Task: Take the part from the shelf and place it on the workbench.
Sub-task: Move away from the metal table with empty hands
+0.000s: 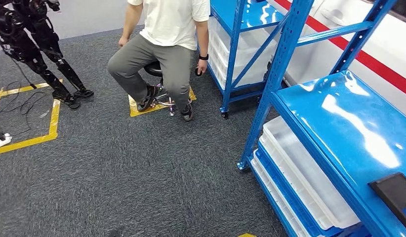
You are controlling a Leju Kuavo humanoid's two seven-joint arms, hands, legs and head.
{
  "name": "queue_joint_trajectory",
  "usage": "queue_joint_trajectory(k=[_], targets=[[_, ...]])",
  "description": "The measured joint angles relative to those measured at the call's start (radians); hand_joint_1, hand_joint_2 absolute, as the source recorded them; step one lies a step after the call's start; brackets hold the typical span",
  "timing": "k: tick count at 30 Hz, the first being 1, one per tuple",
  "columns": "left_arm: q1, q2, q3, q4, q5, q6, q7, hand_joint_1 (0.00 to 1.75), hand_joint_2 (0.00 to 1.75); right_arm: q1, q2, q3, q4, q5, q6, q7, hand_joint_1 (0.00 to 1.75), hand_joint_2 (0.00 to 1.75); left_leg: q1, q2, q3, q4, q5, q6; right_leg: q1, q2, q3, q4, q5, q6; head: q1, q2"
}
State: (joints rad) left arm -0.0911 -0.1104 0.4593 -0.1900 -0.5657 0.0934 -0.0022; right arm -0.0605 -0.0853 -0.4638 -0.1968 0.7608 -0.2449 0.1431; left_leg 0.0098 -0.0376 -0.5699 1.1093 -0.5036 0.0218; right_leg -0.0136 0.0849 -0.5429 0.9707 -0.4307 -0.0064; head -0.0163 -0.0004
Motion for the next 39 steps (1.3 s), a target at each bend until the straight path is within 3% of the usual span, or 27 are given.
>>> queue_joint_trajectory(k=[2, 3, 5, 7, 9, 11, 12, 13, 14, 16, 18, 20, 21, 22, 24, 25, 26, 27, 28, 29, 31, 32, 33, 35, 37, 39], targets=[[-0.001, 0.001, 0.0, 0.0, 0.0, 0.0, 0.0, 0.0, 0.0, -0.002, 0.003, -0.001, 0.0, 0.0, 0.0, 0.0, 0.0, 1.75, -0.002, -0.028, 0.038, -0.085, 0.029, 0.008, 0.002, 0.022, -0.007, 0.003, 0.004, 0.007, 0.0, 0.0], [-0.002, 0.001, 0.0, 0.0, 0.0, 0.0, 0.0, 0.0, 0.0, -0.001, 0.004, -0.002, 0.0, 0.0, 0.0, 0.0, 0.0, 1.75, -0.005, -0.028, 0.04, -0.094, 0.028, 0.011, 0.002, 0.031, -0.012, 0.002, 0.008, 0.013, 0.0, 0.0], [-0.003, 0.001, -0.001, 0.0, 0.0, 0.0, 0.001, 0.0, 0.0, 0.003, 0.005, -0.004, 0.0, 0.0, 0.0, 0.0, 0.0, 1.75, -0.006, -0.007, 0.04, -0.105, 0.038, 0.02, 0.003, 0.038, -0.024, 0.002, 0.013, 0.025, 0.0, 0.0], [-0.003, 0.0, -0.001, 0.0, 0.0, 0.001, 0.002, 0.0, 0.0, 0.004, 0.005, -0.005, 0.0, 0.001, 0.0, 0.0, 0.0, 1.75, -0.004, 0.016, 0.041, -0.123, 0.052, 0.033, 0.006, -0.007, -0.053, 0.047, -0.012, 0.026, 0.003, 0.0], [-0.001, -0.001, -0.001, 0.0, 0.0, 0.002, 0.004, 0.0, 0.0, 0.0, 0.004, -0.005, 0.0, 0.003, 0.001, 0.0, 0.0, 1.75, -0.005, 0.044, 0.037, -0.131, 0.059, 0.04, 0.004, -0.06, -0.116, 0.169, -0.072, 0.021, 0.007, 0.0], [0.002, -0.001, -0.001, 0.0, 0.0, 0.002, 0.005, 0.0, 0.0, -0.001, 0.004, -0.005, 0.0, 0.005, 0.003, 0.0, 0.0, 1.75, -0.008, 0.072, 0.03, -0.131, 0.061, 0.04, -0.001, -0.072, -0.169, 0.284, -0.115, 0.027, 0.008, 0.0], [0.002, -0.001, -0.001, 0.0, 0.0, 0.002, 0.006, 0.0, 0.0, 0.0, 0.005, -0.005, 0.0, 0.006, 0.004, 0.0, 0.0, 1.75, -0.008, 0.086, 0.028, -0.13, 0.062, 0.039, -0.005, -0.075, -0.169, 0.295, -0.115, 0.036, 0.008, 0.0], [0.003, -0.002, -0.001, 0.0, 0.0, 0.002, 0.006, 0.0, 0.0, 0.002, 0.004, -0.005, 0.0, 0.007, 0.006, 0.0, 0.0, 1.75, -0.008, 0.098, 0.027, -0.13, 0.063, 0.037, -0.008, -0.08, -0.149, 0.266, -0.102, 0.046, 0.008, 0.0], [0.003, -0.003, -0.001, 0.0, 0.0, 0.002, 0.006, 0.0, 0.0, 0.003, 0.004, -0.005, 0.0, 0.007, 0.006, 0.0, 0.0, 1.75, -0.007, 0.111, 0.027, -0.13, 0.063, 0.034, -0.011, -0.094, -0.107, 0.197, -0.079, 0.057, 0.008, 0.0], [0.003, -0.003, -0.001, 0.0, 0.0, 0.003, 0.005, 0.0, 0.0, 0.0, 0.003, -0.005, 0.0, 0.008, 0.007, 0.0, 0.0, 1.75, -0.012, 0.134, 0.029, -0.127, 0.06, 0.023, -0.012, -0.15, -0.023, 0.052, -0.039, 0.064, 0.009, 0.0], [0.002, -0.004, -0.001, 0.0, 0.0, 0.005, 0.005, 0.0, 0.0, -0.005, 0.004, -0.005, 0.0, 0.009, 0.007, -0.001, 0.0, 1.75, -0.018, 0.157, 0.035, -0.124, 0.051, 0.007, -0.007, -0.176, 0.005, -0.006, -0.024, 0.052, 0.007, 0.0], [0.002, -0.004, -0.001, 0.0, 0.001, 0.008, 0.004, 0.0, 0.0, -0.004, 0.005, -0.005, 0.0, 0.009, 0.008, -0.001, 0.0, 1.75, -0.014, 0.175, 0.042, -0.123, 0.043, -0.006, -0.009, -0.149, 0.002, -0.007, -0.019, 0.035, 0.004, 0.0], [0.001, -0.004, -0.001, 0.0, 0.001, 0.009, 0.004, 0.0, 0.0, -0.002, 0.005, -0.005, 0.0, 0.009, 0.008, -0.001, 0.0, 1.75, -0.01, 0.165, 0.041, -0.112, 0.031, -0.013, -0.013, -0.136, 0.003, -0.007, -0.016, 0.028, 0.003, 0.0], [0.002, -0.004, -0.001, 0.0, 0.001, 0.01, 0.004, 0.0, 0.0, -0.002, 0.005, -0.005, 0.0, 0.009, 0.008, -0.001, 0.0, 1.75, -0.006, 0.139, 0.03, -0.081, 0.007, -0.019, -0.017, -0.123, 0.005, -0.008, -0.012, 0.018, 0.002, 0.0], [0.005, -0.004, -0.001, 0.0, 0.001, 0.011, 0.004, 0.0, 0.0, -0.003, 0.005, -0.005, -0.001, 0.009, 0.009, -0.001, 0.0, 1.75, 0.0, 0.071, -0.018, 0.038, -0.069, -0.029, -0.019, -0.097, 0.003, -0.008, -0.005, 0.005, 0.0, 0.0], [0.007, -0.004, -0.001, 0.0, 0.001, 0.011, 0.004, 0.0, 0.0, -0.004, 0.005, -0.005, -0.001, 0.009, 0.009, -0.001, 0.0, 1.75, 0.001, 0.051, -0.05, 0.112, -0.107, -0.03, -0.017, -0.083, 0.002, -0.007, -0.003, 0.002, 0.0, 0.0], [0.009, -0.005, -0.001, 0.0, 0.001, 0.011, 0.004, 0.0, 0.0, -0.004, 0.005, -0.005, -0.001, 0.009, 0.009, -0.001, 0.0, 1.75, 0.001, 0.043, -0.075, 0.169, -0.128, -0.03, -0.014, -0.068, 0.001, -0.007, -0.003, 0.0, 0.0, 0.0], [0.01, -0.005, -0.001, 0.0, 0.001, 0.011, 0.004, 0.0, 0.0, -0.003, 0.005, -0.005, -0.001, 0.009, 0.01, -0.001, 0.0, 1.75, 0.002, 0.04, -0.088, 0.195, -0.129, -0.029, -0.012, -0.053, 0.002, -0.007, -0.002, 0.0, 0.0, 0.0], [0.011, -0.005, -0.001, 0.0, 0.001, 0.011, 0.004, 0.0, 0.0, -0.002, 0.005, -0.005, 0.0, 0.009, 0.01, -0.001, 0.0, 1.75, 0.002, 0.037, -0.083, 0.181, -0.108, -0.027, -0.01, -0.037, 0.003, -0.006, -0.002, -0.001, 0.0, 0.0], [0.011, -0.005, -0.001, 0.0, 0.001, 0.011, 0.004, 0.0, 0.0, -0.001, 0.005, -0.005, 0.0, 0.009, 0.011, -0.001, 0.0, 1.75, 0.002, 0.03, -0.061, 0.128, -0.071, -0.022, -0.009, -0.022, 0.005, -0.006, -0.001, -0.001, 0.0, 0.0], [0.012, -0.004, -0.001, 0.0, 0.0, 0.011, 0.004, 0.0, 0.0, -0.002, 0.007, -0.005, -0.001, 0.01, 0.013, -0.002, 0.0, 1.75, 0.002, -0.014, 0.001, -0.016, 0.008, -0.01, -0.005, 0.007, 0.005, -0.003, -0.001, 0.0, 0.0, 0.0], [0.012, -0.004, -0.001, 0.0, 0.0, 0.011, 0.004, 0.0, 0.0, -0.003, 0.009, -0.005, -0.001, 0.01, 0.014, -0.003, 0.0, 1.75, 0.001, -0.033, 0.021, -0.066, 0.031, -0.004, -0.003, 0.02, 0.003, -0.001, -0.001, 0.003, 0.0, 0.0], [0.012, -0.003, -0.001, 0.0, 0.0, 0.011, 0.004, 0.0, 0.0, -0.002, 0.011, -0.005, -0.001, 0.011, 0.015, -0.004, 0.0, 1.75, -0.001, -0.045, 0.03, -0.093, 0.04, 0.0, -0.001, 0.031, -0.002, 0.001, 0.0, 0.007, 0.0, 0.0], [0.011, -0.003, -0.001, 0.0, 0.0, 0.011, 0.004, 0.0, 0.0, 0.001, 0.012, -0.005, 0.0, 0.013, 0.015, -0.005, 0.0, 1.75, -0.005, -0.028, 0.031, -0.103, 0.044, 0.008, 0.0, 0.051, -0.013, -0.001, 0.006, 0.018, 0.001, 0.0], [0.008, -0.004, -0.001, 0.0, -0.001, 0.012, 0.003, 0.0, 0.0, 0.005, 0.012, -0.005, 0.0, 0.016, 0.015, -0.007, 0.0, 1.75, -0.004, -0.005, 0.034, -0.12, 0.056, 0.021, 0.002, 0.024, -0.029, 0.013, 0.0, 0.026, 0.001, 0.0], [0.008, -0.005, -0.001, 0.0, -0.002, 0.014, 0.002, 0.0, 0.0, 0.002, 0.011, -0.005, 0.0, 0.019, 0.015, -0.01, 0.0, 1.75, -0.002, 0.024, 0.034, -0.134, 0.066, 0.032, 0.003, -0.04, -0.08, 0.113, -0.051, 0.022, 0.006, 0.0]])
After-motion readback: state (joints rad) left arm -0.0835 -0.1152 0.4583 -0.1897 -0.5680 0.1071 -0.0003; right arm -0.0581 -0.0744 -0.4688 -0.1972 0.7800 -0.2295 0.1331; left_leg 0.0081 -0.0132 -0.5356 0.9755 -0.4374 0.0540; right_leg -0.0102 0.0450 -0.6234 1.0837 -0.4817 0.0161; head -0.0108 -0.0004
